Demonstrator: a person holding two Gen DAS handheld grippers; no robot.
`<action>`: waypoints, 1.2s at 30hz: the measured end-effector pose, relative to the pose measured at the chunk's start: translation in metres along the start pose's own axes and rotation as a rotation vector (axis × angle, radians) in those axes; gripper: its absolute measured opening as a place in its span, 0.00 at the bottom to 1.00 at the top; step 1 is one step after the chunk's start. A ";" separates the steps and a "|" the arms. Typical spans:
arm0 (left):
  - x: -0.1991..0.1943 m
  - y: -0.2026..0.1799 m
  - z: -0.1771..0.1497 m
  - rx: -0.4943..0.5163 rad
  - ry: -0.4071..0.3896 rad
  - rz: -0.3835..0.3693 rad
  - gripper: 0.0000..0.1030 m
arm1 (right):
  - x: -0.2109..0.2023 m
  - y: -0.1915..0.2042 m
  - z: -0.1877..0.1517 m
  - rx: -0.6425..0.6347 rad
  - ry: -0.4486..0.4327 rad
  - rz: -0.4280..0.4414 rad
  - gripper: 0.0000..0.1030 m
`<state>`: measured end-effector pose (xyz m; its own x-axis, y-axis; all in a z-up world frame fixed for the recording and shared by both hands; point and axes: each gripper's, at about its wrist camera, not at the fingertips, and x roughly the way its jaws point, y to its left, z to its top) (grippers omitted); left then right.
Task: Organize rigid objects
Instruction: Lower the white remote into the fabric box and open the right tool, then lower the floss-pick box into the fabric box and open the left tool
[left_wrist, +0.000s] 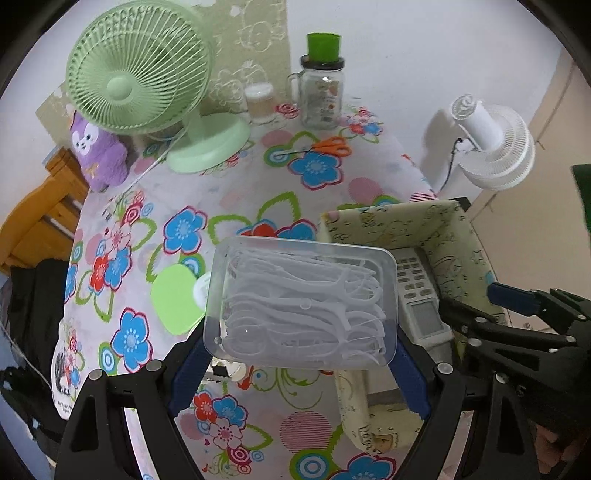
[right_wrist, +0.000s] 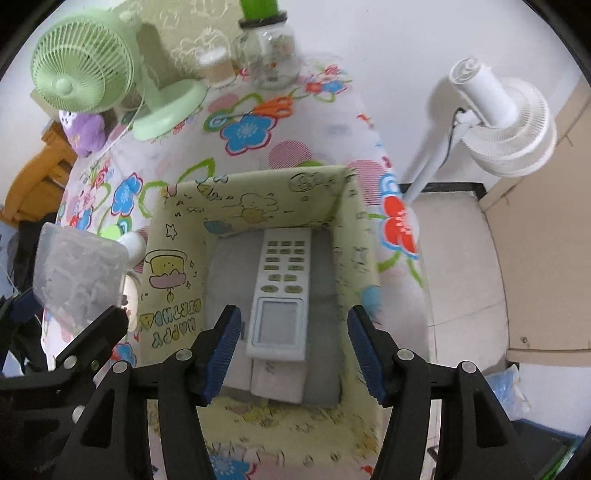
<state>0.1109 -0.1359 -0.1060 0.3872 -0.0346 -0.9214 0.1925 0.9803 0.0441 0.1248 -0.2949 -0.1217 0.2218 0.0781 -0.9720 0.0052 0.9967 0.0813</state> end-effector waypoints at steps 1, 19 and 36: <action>-0.001 -0.001 0.001 0.003 -0.001 -0.005 0.86 | -0.005 -0.002 -0.001 0.002 -0.008 -0.004 0.62; 0.029 -0.036 0.013 0.059 0.058 -0.082 0.86 | -0.014 -0.046 -0.006 0.079 -0.007 -0.112 0.73; 0.054 -0.043 0.024 0.048 0.131 -0.099 0.90 | 0.012 -0.063 0.004 0.124 0.047 -0.102 0.73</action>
<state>0.1448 -0.1848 -0.1480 0.2445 -0.1015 -0.9643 0.2675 0.9630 -0.0336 0.1315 -0.3569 -0.1375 0.1677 -0.0190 -0.9857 0.1459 0.9893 0.0058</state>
